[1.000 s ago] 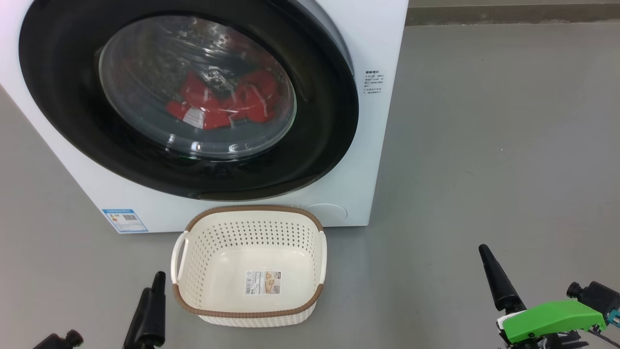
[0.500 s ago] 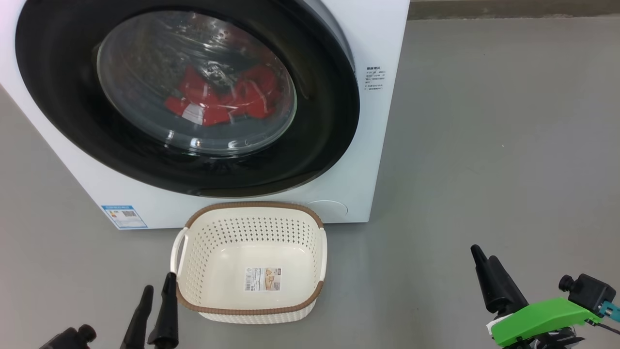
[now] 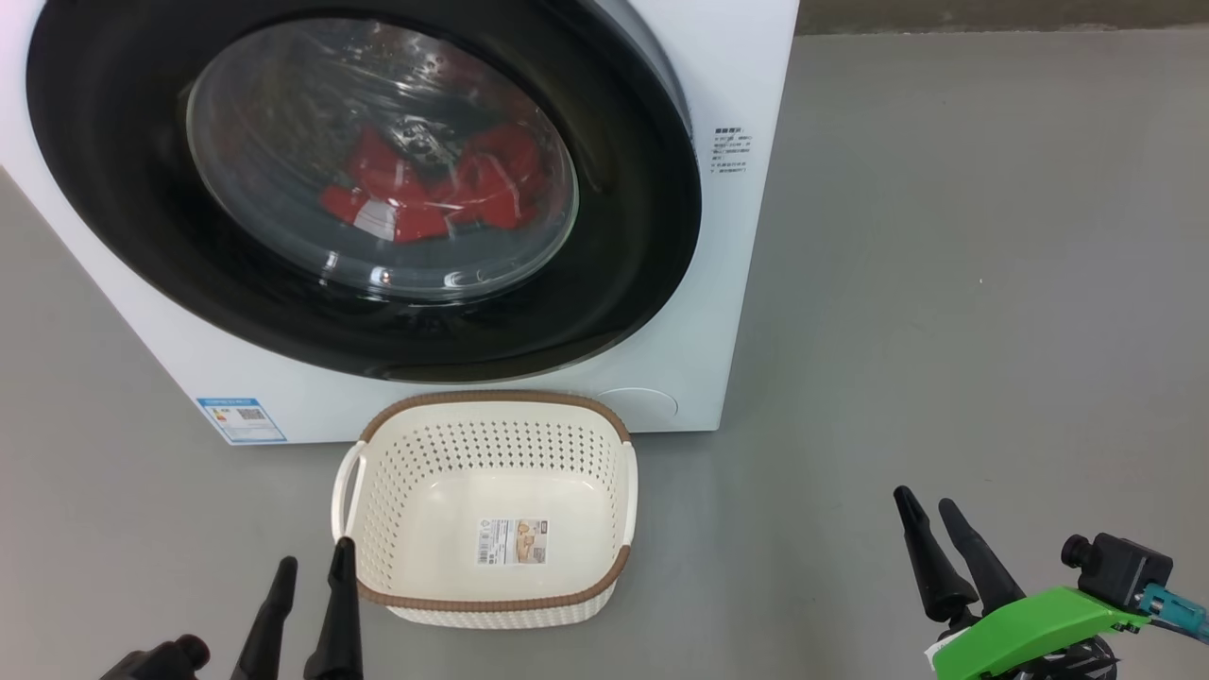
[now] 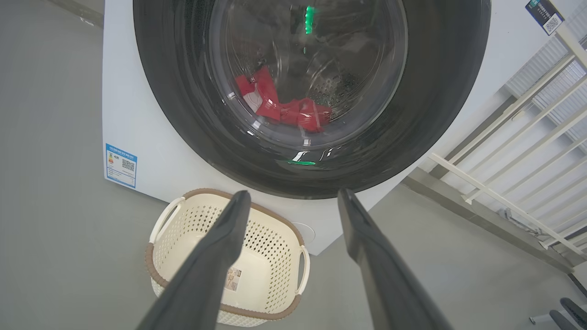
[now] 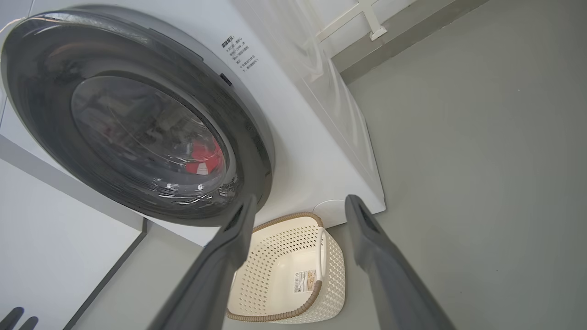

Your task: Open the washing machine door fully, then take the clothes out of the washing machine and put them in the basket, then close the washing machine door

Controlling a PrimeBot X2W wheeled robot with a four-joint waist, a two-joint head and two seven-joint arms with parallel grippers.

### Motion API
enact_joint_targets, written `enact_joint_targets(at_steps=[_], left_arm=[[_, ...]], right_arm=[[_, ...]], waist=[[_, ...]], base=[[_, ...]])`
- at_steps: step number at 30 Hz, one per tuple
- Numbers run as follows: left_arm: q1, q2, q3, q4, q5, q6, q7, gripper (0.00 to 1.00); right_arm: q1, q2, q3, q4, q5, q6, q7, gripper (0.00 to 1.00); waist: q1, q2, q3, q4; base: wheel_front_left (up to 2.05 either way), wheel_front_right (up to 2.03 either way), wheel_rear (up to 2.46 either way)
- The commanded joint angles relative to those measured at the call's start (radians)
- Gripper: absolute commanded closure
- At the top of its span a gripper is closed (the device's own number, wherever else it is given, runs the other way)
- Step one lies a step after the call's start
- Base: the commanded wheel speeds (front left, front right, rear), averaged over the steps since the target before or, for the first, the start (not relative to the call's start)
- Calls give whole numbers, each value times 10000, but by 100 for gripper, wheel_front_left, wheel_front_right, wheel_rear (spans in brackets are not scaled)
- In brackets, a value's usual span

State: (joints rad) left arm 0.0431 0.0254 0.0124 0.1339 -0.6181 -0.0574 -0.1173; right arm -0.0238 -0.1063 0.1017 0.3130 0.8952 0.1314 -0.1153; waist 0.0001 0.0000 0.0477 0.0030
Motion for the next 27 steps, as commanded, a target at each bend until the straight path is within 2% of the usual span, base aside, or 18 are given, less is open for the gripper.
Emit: enact_joint_targets(at_steps=[1, 14, 27], left_arm=[[-115, 183, 168, -357, 403, 97, -144, 0], [-15, 212, 63, -591, 2003, 231, -525, 0], [87, 225, 32, -609, 3305, 237, -878, 0]], right_arm=[[-385, -184, 174, -241, -372, -5, -161, 0], [-396, -293, 360, -245, -1548, -6, -543, 0], [-267, -188, 104, -328, -2699, -6, -896, 0]], waist=[[-1, 0, 18, 3], [-1, 0, 98, -37], [-1, 0, 237, -113]], base=[[0, 0, 0], [0, 0, 0], [0, 0, 0]])
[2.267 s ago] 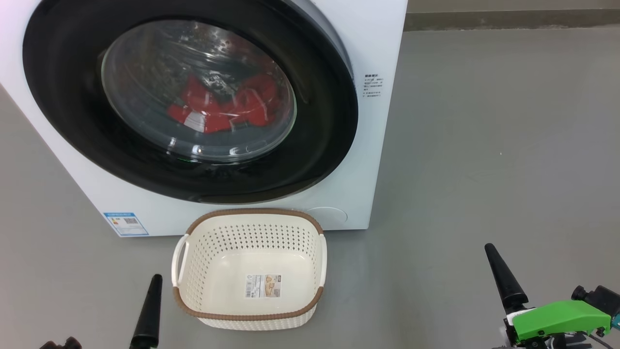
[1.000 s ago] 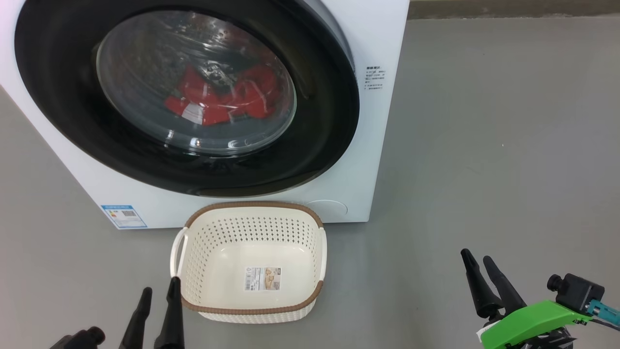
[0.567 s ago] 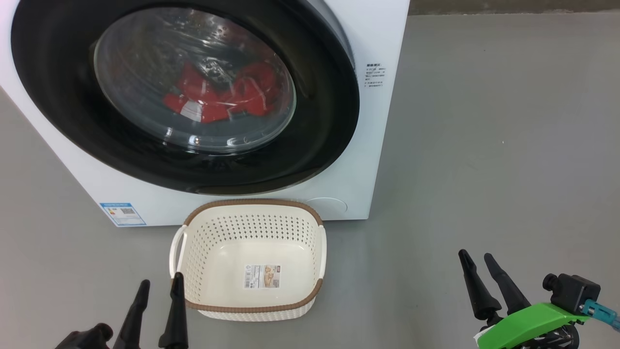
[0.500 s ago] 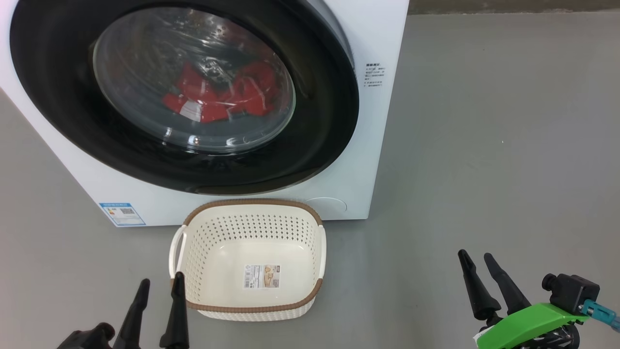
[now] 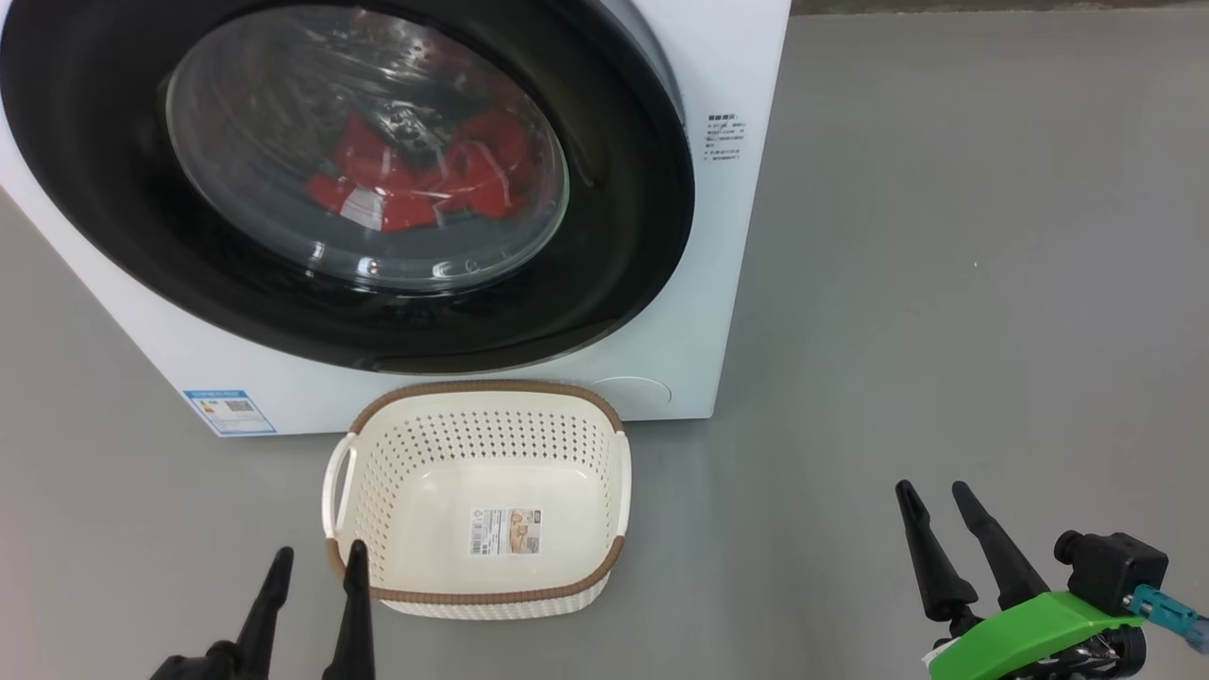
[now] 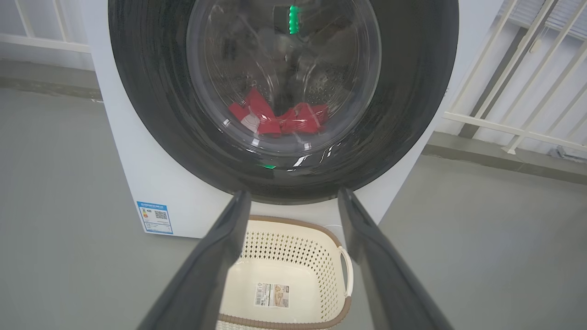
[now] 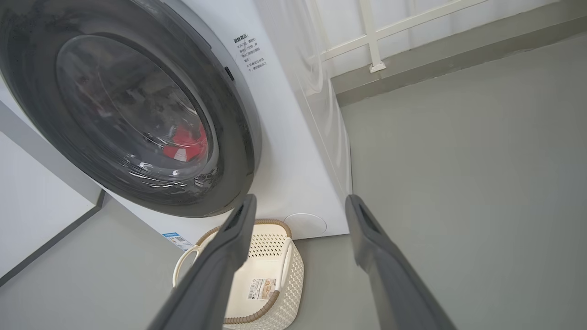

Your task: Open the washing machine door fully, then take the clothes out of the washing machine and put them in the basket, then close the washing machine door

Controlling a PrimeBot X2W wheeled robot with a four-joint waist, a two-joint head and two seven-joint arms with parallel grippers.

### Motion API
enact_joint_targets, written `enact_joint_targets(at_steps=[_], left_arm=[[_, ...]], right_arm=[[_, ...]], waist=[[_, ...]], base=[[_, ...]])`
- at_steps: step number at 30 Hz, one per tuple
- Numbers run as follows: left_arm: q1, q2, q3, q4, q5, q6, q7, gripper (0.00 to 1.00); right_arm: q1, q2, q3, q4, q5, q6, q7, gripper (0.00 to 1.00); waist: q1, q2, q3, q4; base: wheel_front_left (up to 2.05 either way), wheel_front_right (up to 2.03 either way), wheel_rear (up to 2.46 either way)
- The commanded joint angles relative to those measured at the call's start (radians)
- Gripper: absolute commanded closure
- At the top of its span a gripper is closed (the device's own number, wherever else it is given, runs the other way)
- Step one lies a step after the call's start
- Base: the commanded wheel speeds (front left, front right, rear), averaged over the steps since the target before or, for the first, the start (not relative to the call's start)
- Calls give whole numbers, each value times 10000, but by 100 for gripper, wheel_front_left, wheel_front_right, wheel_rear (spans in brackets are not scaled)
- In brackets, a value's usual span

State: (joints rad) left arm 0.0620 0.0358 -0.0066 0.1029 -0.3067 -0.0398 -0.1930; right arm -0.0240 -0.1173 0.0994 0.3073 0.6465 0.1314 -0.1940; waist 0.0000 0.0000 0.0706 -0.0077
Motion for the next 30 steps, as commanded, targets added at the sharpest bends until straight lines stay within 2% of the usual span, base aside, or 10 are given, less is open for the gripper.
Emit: enact_joint_targets(at_steps=[1, 18, 30], left_arm=[[-97, 122, 217, -287, 302, 62, -150, 0], [43, 145, 230, -183, 2088, 226, -678, 0], [67, 145, 225, -86, 1743, 175, -688, 0]], right_arm=[[-259, -70, 115, -278, -305, -6, -139, 0], [166, -50, -179, -351, -1983, -7, -668, 0], [436, 30, -507, -449, -1962, -7, -678, 0]], waist=[[0, 0, 27, -17], [0, 0, 117, -89], [0, 0, 199, -70]], base=[[0, 0, 0], [0, 0, 0], [0, 0, 0]])
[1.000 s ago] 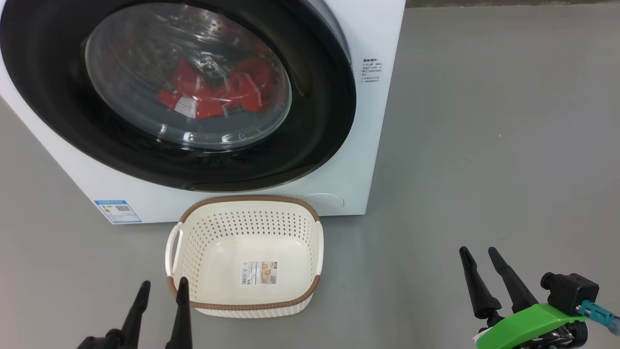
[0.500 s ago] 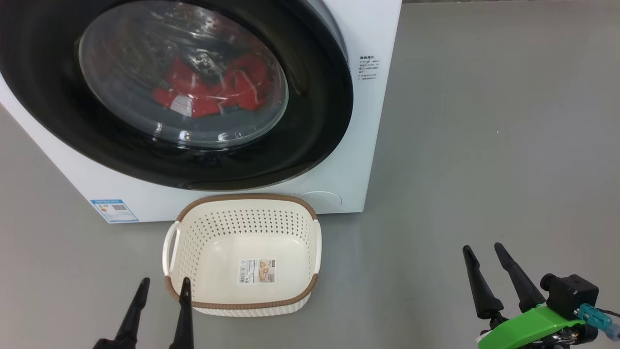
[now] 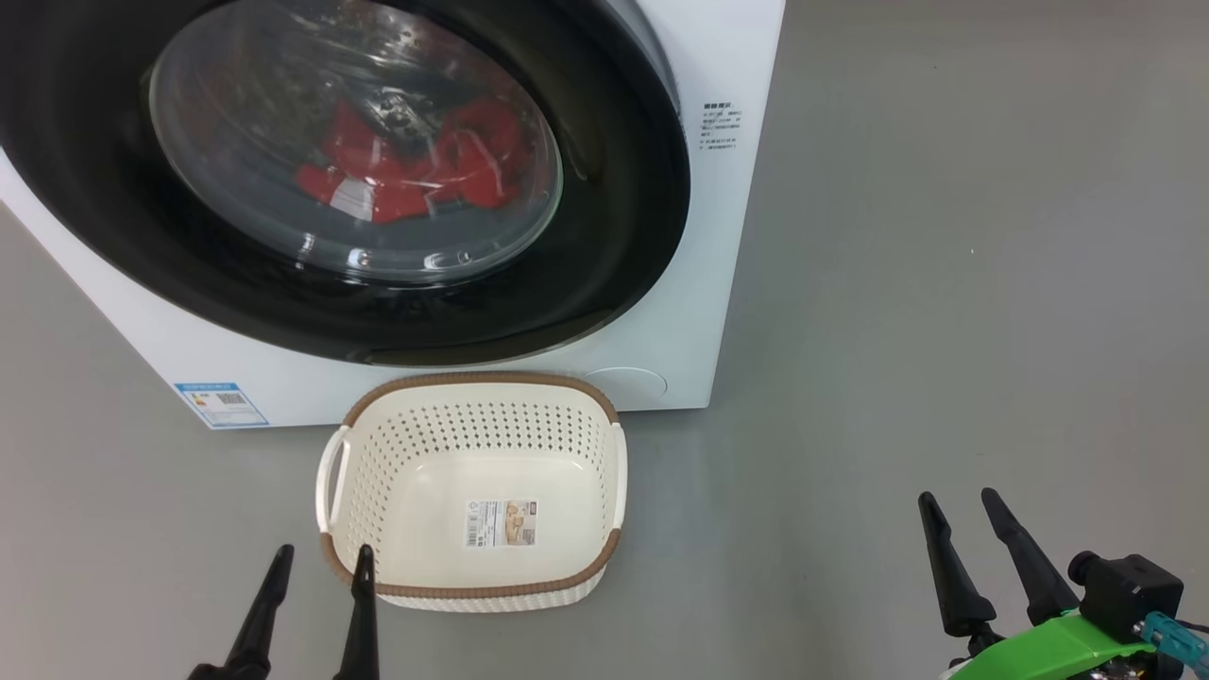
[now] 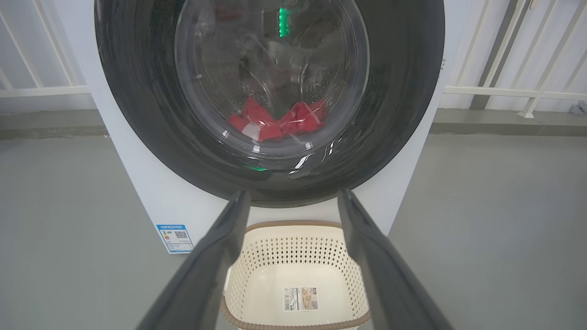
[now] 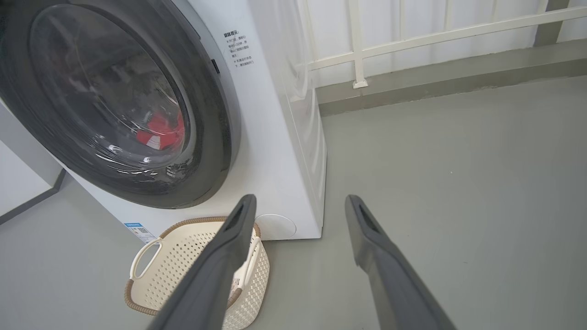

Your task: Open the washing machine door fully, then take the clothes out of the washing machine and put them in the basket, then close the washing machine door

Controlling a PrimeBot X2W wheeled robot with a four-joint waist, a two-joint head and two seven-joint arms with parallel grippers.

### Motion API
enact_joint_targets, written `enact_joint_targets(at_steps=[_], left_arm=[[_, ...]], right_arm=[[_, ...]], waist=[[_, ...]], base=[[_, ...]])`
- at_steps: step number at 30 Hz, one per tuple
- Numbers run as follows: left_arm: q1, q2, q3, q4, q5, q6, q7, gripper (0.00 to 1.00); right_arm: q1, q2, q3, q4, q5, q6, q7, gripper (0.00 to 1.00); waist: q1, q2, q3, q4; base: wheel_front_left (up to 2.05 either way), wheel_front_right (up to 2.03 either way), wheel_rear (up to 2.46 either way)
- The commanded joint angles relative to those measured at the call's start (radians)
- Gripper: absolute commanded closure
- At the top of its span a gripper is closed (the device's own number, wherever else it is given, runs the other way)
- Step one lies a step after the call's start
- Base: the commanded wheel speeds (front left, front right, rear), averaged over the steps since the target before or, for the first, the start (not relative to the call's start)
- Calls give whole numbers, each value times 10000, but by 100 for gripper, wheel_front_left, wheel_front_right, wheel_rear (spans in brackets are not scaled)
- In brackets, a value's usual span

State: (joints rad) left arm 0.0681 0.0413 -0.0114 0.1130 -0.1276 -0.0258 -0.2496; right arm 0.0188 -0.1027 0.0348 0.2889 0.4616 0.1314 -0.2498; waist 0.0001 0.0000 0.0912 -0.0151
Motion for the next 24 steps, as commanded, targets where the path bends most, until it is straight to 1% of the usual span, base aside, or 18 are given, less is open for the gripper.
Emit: enact_joint_targets(at_steps=[1, 11, 12, 13, 14, 20, 24], left_arm=[[17, 90, 266, -187, -56, 34, -122, 0], [45, 90, 200, -213, -79, 32, -122, 0], [45, 90, 194, -218, -77, 34, -122, 0], [45, 89, 188, -224, -73, 36, -122, 0], [45, 89, 180, -228, -70, 37, -122, 0], [60, 89, 111, -233, -66, 20, -122, 0], [33, 89, 28, -232, -71, -4, -122, 0]], right_arm=[[30, -113, 133, -269, -116, -7, -120, 0], [43, -85, 162, -340, -146, -7, -120, 0], [36, -87, 222, -347, -94, -7, -120, 31], [17, -105, 299, -345, -45, -7, -120, 58], [-16, -135, 387, -332, 2, -7, -120, 100], [-503, -207, 819, -379, 480, -7, -120, 100], [-1047, -140, 962, -500, 1068, -7, -120, 100]], waist=[[-1, 0, -10, 7], [-1, 0, -49, 61], [-1, 0, -55, 67], [-1, 0, -60, 74], [-1, 0, -71, 84], [-1, 0, -149, 173], [-1, 0, -153, 272]], base=[[0, 0, 0], [0, 0, 0], [0, 0, 0], [0, 0, 0], [0, 0, 0], [0, 0, 0], [0, 0, 0]])
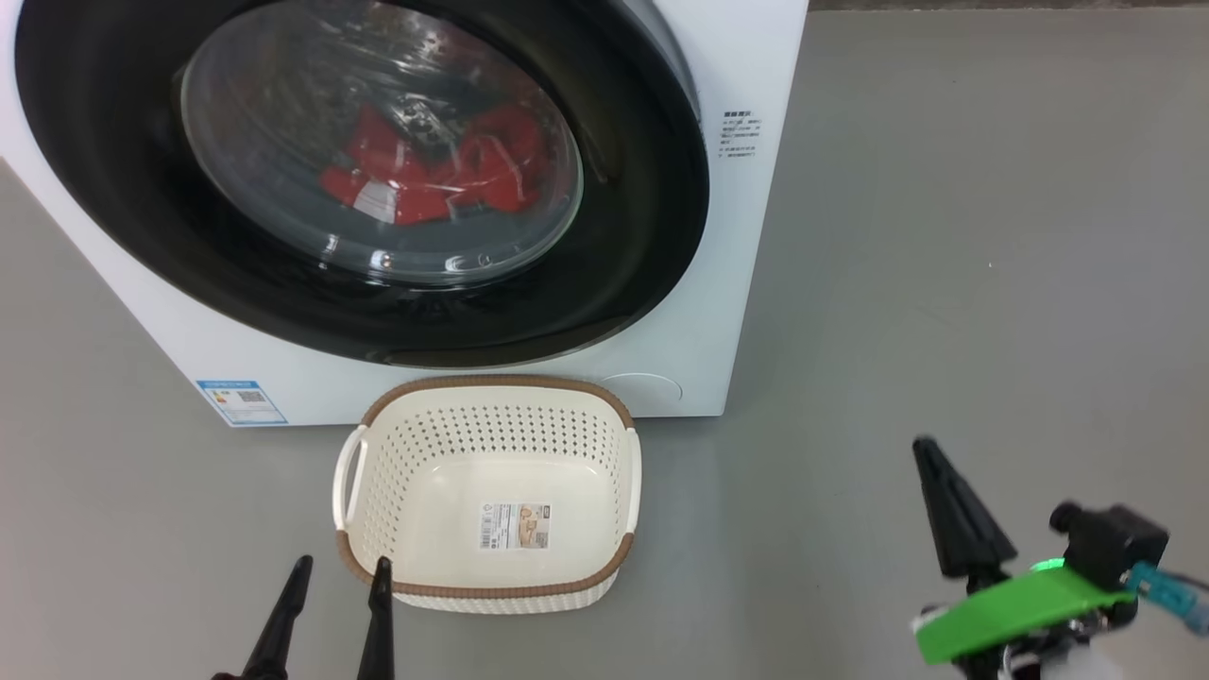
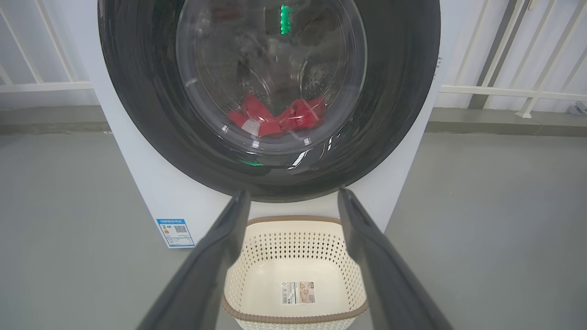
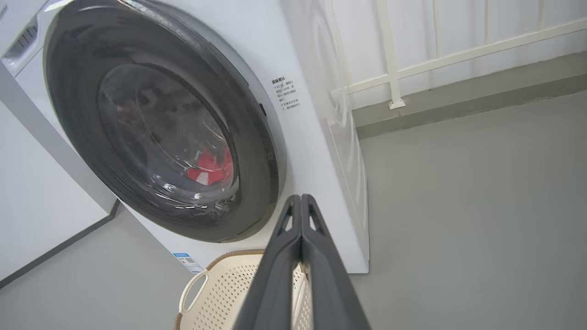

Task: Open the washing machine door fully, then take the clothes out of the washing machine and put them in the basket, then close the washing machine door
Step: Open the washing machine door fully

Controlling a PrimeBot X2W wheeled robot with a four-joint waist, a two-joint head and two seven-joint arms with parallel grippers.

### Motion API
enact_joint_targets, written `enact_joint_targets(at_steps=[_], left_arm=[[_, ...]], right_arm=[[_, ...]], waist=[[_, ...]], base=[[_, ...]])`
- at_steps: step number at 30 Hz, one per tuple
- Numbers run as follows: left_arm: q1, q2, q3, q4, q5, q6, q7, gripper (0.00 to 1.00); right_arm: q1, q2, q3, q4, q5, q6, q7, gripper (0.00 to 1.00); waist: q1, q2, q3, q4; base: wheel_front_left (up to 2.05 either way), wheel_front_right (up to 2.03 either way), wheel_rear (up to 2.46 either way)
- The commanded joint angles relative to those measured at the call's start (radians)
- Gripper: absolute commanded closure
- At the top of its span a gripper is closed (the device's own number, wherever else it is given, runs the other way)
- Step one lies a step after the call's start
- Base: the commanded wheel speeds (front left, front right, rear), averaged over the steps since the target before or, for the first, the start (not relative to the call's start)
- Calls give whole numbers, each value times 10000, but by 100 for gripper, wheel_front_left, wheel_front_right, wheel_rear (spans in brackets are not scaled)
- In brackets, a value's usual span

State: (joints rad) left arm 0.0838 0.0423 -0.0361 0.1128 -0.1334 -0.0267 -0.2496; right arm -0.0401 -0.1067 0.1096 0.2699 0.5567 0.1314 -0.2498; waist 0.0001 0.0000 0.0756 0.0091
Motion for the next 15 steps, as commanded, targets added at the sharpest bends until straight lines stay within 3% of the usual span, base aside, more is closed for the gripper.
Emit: enact_joint_targets(at_steps=[1, 10, 15], left_arm=[[-137, 80, 253, -231, -18, 3, -122, 0], [-326, 80, -5, -232, -94, -8, -122, 0], [-565, 80, -220, -229, -183, 7, -122, 0]], right_arm=[[-617, -55, 200, -365, 358, -7, -120, 100], [-2326, 223, -40, -960, 3400, -7, -120, 100], [-3301, 9, -54, -1077, 5505, -7, -120, 100]], waist=[[-1, 0, 7, 58], [-1, 0, 254, 415], [-1, 0, 619, 727]], base=[[0, 0, 0], [0, 0, 0], [0, 0, 0]])
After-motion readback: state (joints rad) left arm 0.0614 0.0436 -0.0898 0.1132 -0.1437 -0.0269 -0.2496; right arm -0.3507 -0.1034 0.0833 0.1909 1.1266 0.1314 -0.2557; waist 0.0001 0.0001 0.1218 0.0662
